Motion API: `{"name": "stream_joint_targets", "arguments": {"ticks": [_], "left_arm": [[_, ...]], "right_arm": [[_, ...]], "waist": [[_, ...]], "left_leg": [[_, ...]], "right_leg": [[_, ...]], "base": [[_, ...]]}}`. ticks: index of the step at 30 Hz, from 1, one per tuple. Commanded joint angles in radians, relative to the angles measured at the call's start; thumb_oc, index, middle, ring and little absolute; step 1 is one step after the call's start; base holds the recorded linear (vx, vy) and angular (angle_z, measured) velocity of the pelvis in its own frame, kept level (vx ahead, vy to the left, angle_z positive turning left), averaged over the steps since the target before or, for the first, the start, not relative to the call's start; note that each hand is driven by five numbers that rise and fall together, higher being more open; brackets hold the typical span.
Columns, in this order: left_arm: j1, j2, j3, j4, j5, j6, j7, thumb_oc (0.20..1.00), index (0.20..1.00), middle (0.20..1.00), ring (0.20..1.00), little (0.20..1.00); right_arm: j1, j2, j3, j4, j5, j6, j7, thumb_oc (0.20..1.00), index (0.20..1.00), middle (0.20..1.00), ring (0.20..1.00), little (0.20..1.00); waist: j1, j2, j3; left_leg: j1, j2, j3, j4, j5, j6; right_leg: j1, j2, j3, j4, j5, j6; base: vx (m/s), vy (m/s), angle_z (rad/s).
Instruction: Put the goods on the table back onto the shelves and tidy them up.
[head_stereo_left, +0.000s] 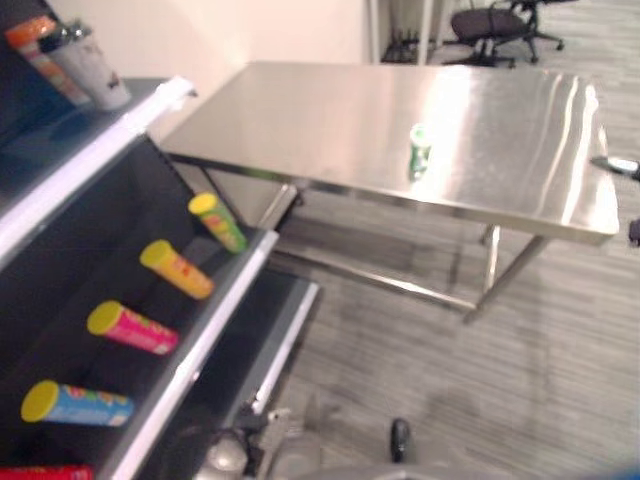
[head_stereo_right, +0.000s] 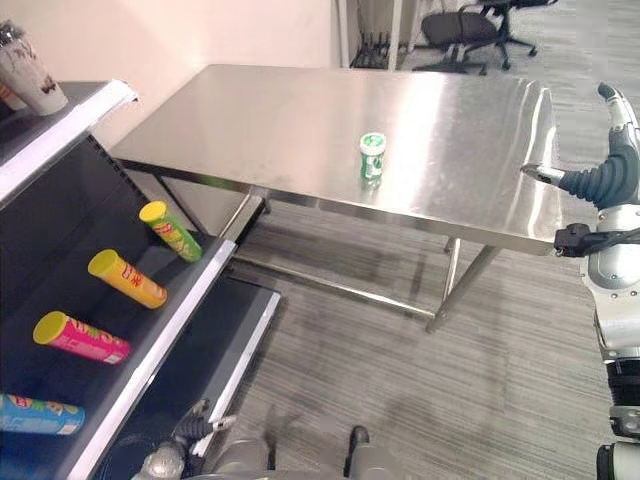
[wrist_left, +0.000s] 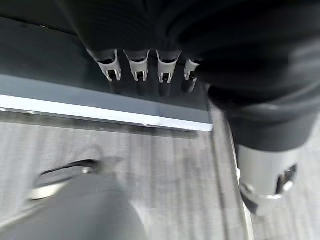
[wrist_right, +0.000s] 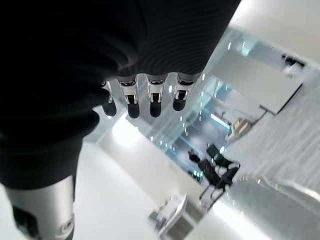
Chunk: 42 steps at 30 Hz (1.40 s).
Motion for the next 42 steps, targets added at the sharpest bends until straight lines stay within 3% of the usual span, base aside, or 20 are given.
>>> {"name": "stream_joint_targets", "arguments": {"ticks": [1, 4, 7, 10, 12, 14, 15, 16, 19, 21, 22, 24, 26, 29, 42], "left_arm": [[-0.025, 0.049, -0.021, -0.029, -0.013, -0.025, 0.013, 1.0, 1.0, 1.0, 1.0, 1.0], [-0.036, 0.047, -0.016, -0.032, -0.013, -0.025, 0.012, 1.0, 1.0, 1.0, 1.0, 1.0], [-0.064, 0.047, -0.022, -0.022, 0.01, -0.022, 0.02, 1.0, 1.0, 1.0, 1.0, 1.0], [-0.088, 0.053, -0.008, -0.016, 0.003, -0.019, 0.034, 1.0, 1.0, 1.0, 1.0, 1.0], [-0.091, 0.057, -0.001, -0.02, 0.002, -0.019, 0.041, 1.0, 1.0, 1.0, 1.0, 1.0], [-0.079, 0.065, 0.002, -0.032, -0.001, -0.021, 0.037, 1.0, 1.0, 1.0, 1.0, 1.0], [-0.079, 0.065, 0.002, -0.032, -0.001, -0.021, 0.037, 1.0, 1.0, 1.0, 1.0, 1.0], [-0.066, 0.073, 0.008, -0.024, -0.001, -0.02, 0.036, 1.0, 1.0, 1.0, 1.0, 1.0], [-0.063, 0.078, 0.012, -0.01, -0.006, -0.021, 0.037, 1.0, 1.0, 1.0, 1.0, 1.0], [-0.071, 0.082, 0.012, 0.005, -0.006, -0.021, 0.034, 1.0, 1.0, 1.0, 1.0, 1.0], [-0.051, 0.092, 0.001, 0.08, 0.092, 0.023, 0.046, 1.0, 1.0, 1.0, 1.0, 1.0], [-0.058, 0.095, 0.012, 0.06, 0.066, 0.001, 0.036, 1.0, 1.0, 1.0, 1.0, 1.0], [-0.069, 0.085, 0.058, 0.031, 0.018, -0.012, 0.041, 1.0, 1.0, 1.0, 1.0, 1.0], [-0.037, 0.068, 0.074, 0.039, 0.014, -0.022, 0.039, 1.0, 1.0, 1.0, 1.0, 1.0], [-0.01, 0.04, 0.094, 0.114, 0.053, -0.011, 0.034, 1.0, 1.0, 1.0, 1.0, 1.0]], "right_arm": [[-0.099, -0.04, 0.006, -0.051, -0.001, -0.044, -0.027, 1.0, 1.0, 1.0, 1.0, 1.0], [-0.105, -0.008, 0.033, -0.083, -0.024, -0.038, -0.007, 1.0, 1.0, 1.0, 1.0, 1.0], [-0.105, 0.035, 0.054, -0.085, -0.046, -0.027, 0.004, 1.0, 1.0, 1.0, 1.0, 1.0], [-0.088, 0.068, 0.057, -0.085, -0.065, -0.013, 0.003, 1.0, 1.0, 1.0, 1.0, 1.0], [-0.075, 0.084, 0.051, -0.089, -0.074, -0.004, 0.006, 1.0, 1.0, 1.0, 1.0, 1.0], [-0.078, 0.082, 0.059, -0.088, -0.094, 0.004, 0.012, 1.0, 1.0, 1.0, 1.0, 1.0], [-0.079, 0.083, 0.06, -0.088, -0.094, 0.004, 0.012, 1.0, 1.0, 1.0, 1.0, 1.0], [-0.086, 0.094, 0.078, -0.076, -0.097, 0.007, 0.019, 1.0, 1.0, 1.0, 1.0, 1.0], [-0.1, 0.092, 0.096, -0.064, -0.087, 0.002, 0.024, 1.0, 1.0, 1.0, 1.0, 1.0], [-0.103, 0.082, 0.104, -0.056, -0.056, -0.007, 0.038, 1.0, 1.0, 1.0, 1.0, 1.0], [-0.054, -0.009, 0.08, 0.032, -0.128, -0.006, -0.016, 1.0, 1.0, 1.0, 1.0, 1.0], [-0.074, 0.018, 0.081, 0.028, -0.097, 0.001, 0.033, 1.0, 1.0, 1.0, 1.0, 1.0], [-0.033, 0.061, 0.061, -0.136, -0.079, -0.015, 0.056, 1.0, 1.0, 1.0, 1.0, 1.0], [0.043, 0.099, 0.043, -0.162, -0.024, -0.043, 0.104, 1.0, 1.0, 1.0, 1.0, 1.0], [0.114, 0.16, 0.149, -0.145, -0.018, -0.031, 0.22, 1.0, 1.0, 1.0, 1.0, 1.0]], "waist": [[0.039, -0.001, 0.0], [0.042, 0.02, -0.019], [0.052, 0.005, -0.038], [0.055, -0.012, -0.059], [0.055, -0.016, -0.065], [0.052, -0.013, -0.053], [0.052, -0.013, -0.053], [0.06, -0.016, -0.046], [0.059, -0.013, -0.044], [0.05, -0.017, -0.032], [0.027, -0.031, -0.018], [0.024, -0.026, -0.016], [0.031, -0.045, -0.018], [0.037, -0.043, -0.042], [0.062, -0.037, -0.051]], "left_leg": [[-0.041, -0.01, -0.083, -0.026, 0.043, -0.025], [-0.018, 0.022, -0.043, -0.06, 0.067, -0.024], [0.014, 0.017, 0.022, -0.047, 0.061, -0.008], [0.048, -0.009, 0.069, -0.05, 0.02, 0.025], [0.072, -0.03, 0.084, -0.047, -0.008, 0.046], [0.11, -0.06, 0.087, -0.045, -0.033, 0.072], [0.11, -0.06, 0.088, -0.045, -0.032, 0.072], [0.127, -0.067, 0.089, -0.043, -0.042, 0.081], [0.136, -0.053, 0.081, -0.049, -0.044, 0.078], [0.145, -0.048, 0.067, -0.055, -0.05, 0.075], [0.16, -0.043, 0.083, -0.047, -0.1, 0.081], [0.145, -0.05, 0.061, -0.013, -0.091, 0.069], [0.158, -0.037, 0.067, -0.009, -0.085, 0.052], [0.183, -0.016, 0.067, -0.049, -0.071, 0.048], [0.209, 0.012, 0.056, -0.087, -0.061, 0.031]], "right_leg": [[0.13, -0.013, 0.063, -0.001, -0.202, 0.16], [0.169, -0.029, 0.084, 0.0, -0.234, 0.18], [0.192, -0.088, 0.086, -0.022, -0.209, 0.206], [0.16, -0.154, 0.076, 0.018, -0.177, 0.242], [0.128, -0.184, 0.072, 0.095, -0.143, 0.256], [0.071, -0.214, 0.09, 0.242, -0.043, 0.251], [0.069, -0.214, 0.092, 0.245, -0.044, 0.251], [0.046, -0.225, 0.09, 0.279, 0.013, 0.243], [0.0, -0.185, 0.094, 0.252, -0.014, 0.235], [-0.069, -0.113, 0.084, 0.157, -0.058, 0.232], [-0.064, -0.081, 0.055, 0.096, -0.101, 0.231], [-0.024, -0.089, 0.069, 0.043, -0.105, 0.243], [0.005, -0.096, 0.027, -0.003, -0.08, 0.233], [0.054, -0.091, -0.014, -0.069, -0.067, 0.22], [0.121, -0.09, -0.077, -0.092, -0.092, 0.206]], "base": [[0.34, 0.061, -0.31], [0.43, 0.169, -0.61], [0.38, 0.189, -0.76], [0.26, 0.159, -0.6], [0.19, 0.126, -0.02], [0.16, 0.117, 0.25], [0.16, 0.062, 0.27], [0.07, 0.004, 0.13], [0.11, -0.05, 0.03], [0.05, -0.132, 0.03], [0.05, -0.155, 0.12], [0.05, -0.087, 0.55], [0.1, -0.109, 0.68], [0.1, -0.109, 0.15], [0.04, -0.054, 0.1]]}}
